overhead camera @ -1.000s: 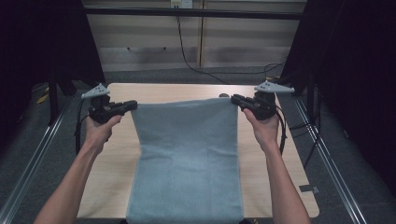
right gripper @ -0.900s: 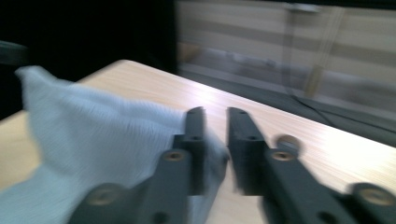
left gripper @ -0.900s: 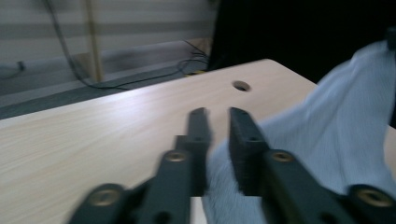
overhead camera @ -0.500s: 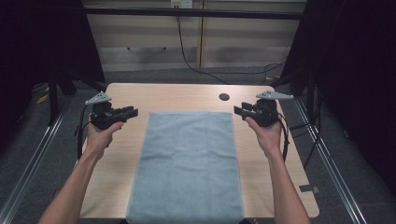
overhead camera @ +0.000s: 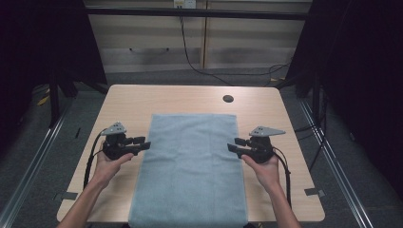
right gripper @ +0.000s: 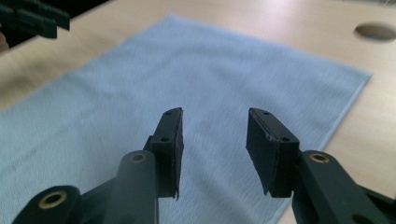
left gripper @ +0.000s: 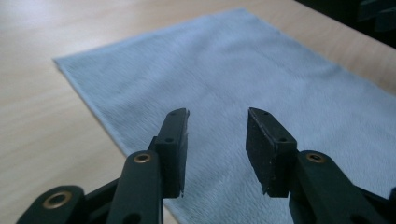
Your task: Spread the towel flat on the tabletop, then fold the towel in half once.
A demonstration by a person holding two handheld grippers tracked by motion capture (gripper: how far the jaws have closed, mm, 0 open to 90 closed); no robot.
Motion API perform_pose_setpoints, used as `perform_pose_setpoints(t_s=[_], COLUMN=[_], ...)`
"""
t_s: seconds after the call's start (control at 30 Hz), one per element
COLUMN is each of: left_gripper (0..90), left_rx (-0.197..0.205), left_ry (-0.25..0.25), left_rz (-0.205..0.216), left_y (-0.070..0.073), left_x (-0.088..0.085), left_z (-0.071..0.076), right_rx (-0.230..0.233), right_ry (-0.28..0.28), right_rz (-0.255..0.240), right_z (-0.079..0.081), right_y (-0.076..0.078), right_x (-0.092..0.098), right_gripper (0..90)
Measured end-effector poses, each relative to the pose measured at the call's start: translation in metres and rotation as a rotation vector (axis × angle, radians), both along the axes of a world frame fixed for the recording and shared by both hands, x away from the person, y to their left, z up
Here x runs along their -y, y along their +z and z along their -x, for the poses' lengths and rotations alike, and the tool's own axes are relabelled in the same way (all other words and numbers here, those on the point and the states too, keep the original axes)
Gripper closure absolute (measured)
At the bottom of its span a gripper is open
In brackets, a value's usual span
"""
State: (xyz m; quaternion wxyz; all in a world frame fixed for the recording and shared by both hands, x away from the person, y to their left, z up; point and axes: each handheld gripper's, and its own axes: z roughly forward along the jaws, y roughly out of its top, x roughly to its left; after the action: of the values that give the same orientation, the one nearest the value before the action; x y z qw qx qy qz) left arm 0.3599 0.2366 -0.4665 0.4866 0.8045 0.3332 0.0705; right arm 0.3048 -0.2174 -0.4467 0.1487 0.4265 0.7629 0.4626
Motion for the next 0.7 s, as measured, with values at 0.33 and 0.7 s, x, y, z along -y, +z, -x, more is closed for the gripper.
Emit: perform_pose_setpoints(t_s=[0.33, 0.7], left_gripper=[57.8, 61.2], left_rx=[-0.028, -0.041], left_ry=[0.006, -0.005], left_rz=[-0.096, -0.147], left_y=[-0.028, -0.042], left_x=[0.022, 0.024], left_z=[-0.013, -0.005], right_rx=[-0.105, -0.123], right_ry=[0.046, 0.044], right_rz=[0.099, 0.105], right_z=[-0.016, -0.021], right_y=[-0.045, -0.061], right_x=[-0.027, -0.037], right_gripper=[55.8, 54.2])
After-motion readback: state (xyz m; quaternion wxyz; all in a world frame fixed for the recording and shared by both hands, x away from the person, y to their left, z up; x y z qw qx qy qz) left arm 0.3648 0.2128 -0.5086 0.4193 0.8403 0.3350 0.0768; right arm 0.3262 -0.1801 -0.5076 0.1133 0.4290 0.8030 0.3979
